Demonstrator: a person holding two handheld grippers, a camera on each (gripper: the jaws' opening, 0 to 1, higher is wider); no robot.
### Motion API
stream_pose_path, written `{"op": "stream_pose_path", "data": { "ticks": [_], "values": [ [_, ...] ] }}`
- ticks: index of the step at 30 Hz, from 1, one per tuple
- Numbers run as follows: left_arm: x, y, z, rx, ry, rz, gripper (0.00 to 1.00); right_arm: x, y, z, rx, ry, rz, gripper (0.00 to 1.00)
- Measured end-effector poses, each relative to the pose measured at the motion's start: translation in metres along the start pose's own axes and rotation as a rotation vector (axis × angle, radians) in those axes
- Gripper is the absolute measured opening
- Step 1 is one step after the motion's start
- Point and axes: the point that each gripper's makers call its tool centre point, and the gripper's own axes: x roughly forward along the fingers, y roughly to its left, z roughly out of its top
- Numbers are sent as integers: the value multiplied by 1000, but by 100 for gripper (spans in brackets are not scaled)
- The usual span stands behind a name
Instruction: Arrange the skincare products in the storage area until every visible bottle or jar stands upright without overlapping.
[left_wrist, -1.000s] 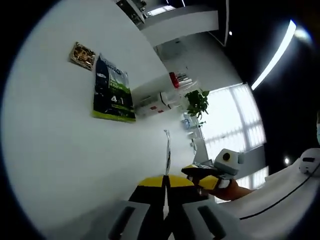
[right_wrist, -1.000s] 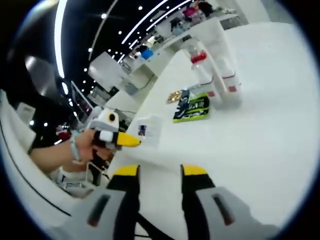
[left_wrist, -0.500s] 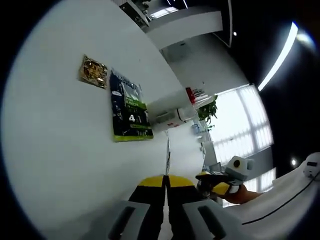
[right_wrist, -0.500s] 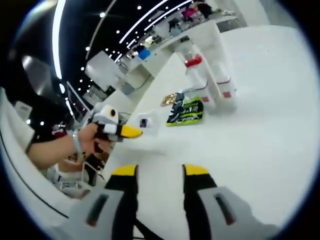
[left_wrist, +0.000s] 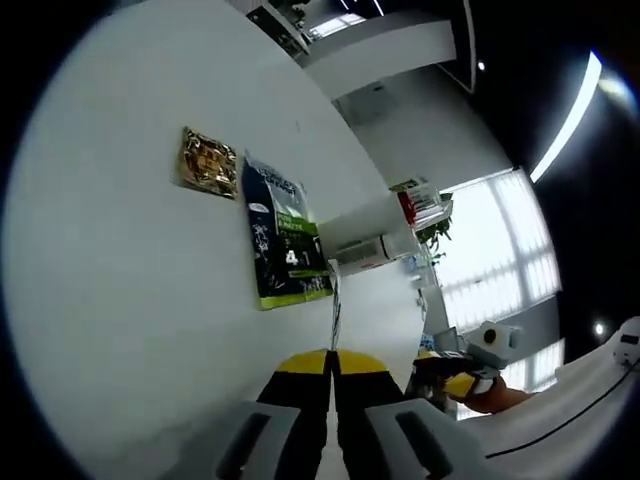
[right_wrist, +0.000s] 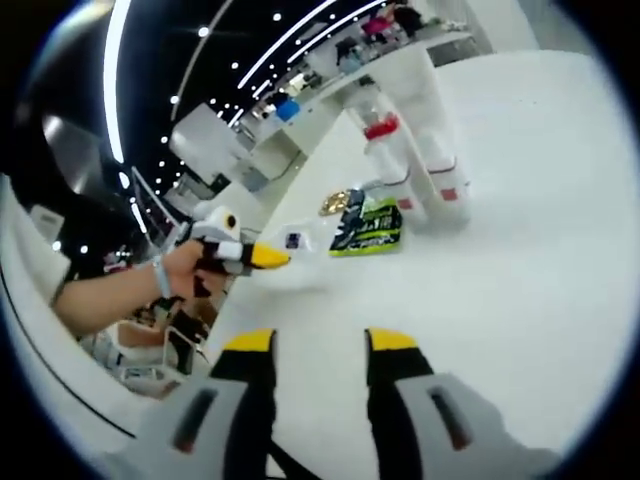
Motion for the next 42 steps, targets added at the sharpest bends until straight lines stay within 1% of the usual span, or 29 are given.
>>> {"op": "stream_pose_path", "data": {
  "ticks": [7, 11, 17, 18, 23, 28, 36, 42],
  "values": [
    [-4, 8, 13, -17, -17, 21, 0, -2, -2, -1, 5, -1, -3, 33],
    [-8, 16, 22, -16, -20, 48, 0, -4, -4, -1, 9, -5, -5, 33],
    [-11, 21, 31, -19, -26, 71, 0, -3, -4, -2, 11, 2, 0, 33],
    [-12, 25, 34, -20, -22, 89, 0, -3, -3, -2, 10, 4, 2, 33],
    [-14, 34, 34, -28, -4, 122, 0, -2, -3, -1, 10, 5, 4, 33],
    [-14, 41, 37, -55, -7, 125, 0, -2, -4, -3, 12, 10, 2, 33],
    [-11, 50, 37, -65, 20, 155, 0, -3, -3, -3, 18, 14, 2, 33],
    [-9, 58, 42, -81, 33, 183, 0, -1, 0, -1, 16, 14, 4, 33]
  ]
}}
